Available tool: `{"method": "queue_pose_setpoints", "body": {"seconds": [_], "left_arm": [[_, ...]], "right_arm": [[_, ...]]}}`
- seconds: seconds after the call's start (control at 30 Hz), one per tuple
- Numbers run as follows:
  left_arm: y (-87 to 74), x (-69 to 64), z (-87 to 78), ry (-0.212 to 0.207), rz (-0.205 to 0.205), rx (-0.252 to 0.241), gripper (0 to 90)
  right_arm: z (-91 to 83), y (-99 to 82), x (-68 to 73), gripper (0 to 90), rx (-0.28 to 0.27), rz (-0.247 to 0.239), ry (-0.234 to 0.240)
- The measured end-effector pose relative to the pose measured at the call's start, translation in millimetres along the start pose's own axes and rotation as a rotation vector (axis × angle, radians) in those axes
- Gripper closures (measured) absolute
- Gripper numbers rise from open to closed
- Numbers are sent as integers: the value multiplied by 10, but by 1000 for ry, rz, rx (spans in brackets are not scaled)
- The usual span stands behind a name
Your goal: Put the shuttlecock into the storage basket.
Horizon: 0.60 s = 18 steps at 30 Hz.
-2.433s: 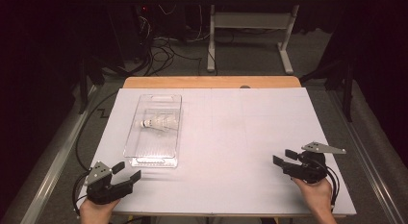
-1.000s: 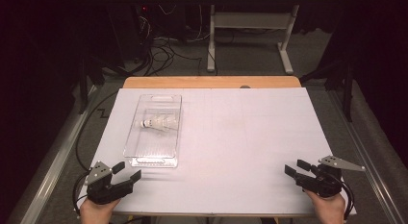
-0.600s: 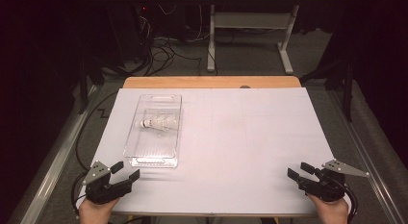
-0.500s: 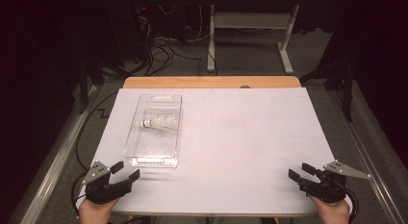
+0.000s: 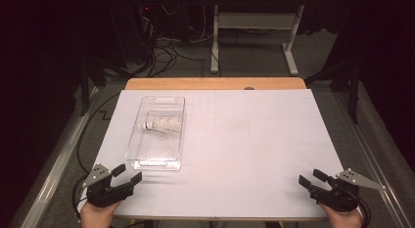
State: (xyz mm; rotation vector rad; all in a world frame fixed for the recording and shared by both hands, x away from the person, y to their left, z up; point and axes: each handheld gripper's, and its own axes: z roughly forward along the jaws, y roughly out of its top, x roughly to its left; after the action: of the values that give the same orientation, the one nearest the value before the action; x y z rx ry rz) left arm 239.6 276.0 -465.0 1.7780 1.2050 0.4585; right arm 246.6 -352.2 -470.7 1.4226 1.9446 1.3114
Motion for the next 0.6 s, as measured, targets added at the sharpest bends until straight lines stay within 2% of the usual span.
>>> {"method": "queue_pose_setpoints", "body": {"seconds": [0.6], "left_arm": [[-6,16,4,1,-10,1,290]], "right_arm": [[-60,-50,-33,324,-30,0,5]]}}
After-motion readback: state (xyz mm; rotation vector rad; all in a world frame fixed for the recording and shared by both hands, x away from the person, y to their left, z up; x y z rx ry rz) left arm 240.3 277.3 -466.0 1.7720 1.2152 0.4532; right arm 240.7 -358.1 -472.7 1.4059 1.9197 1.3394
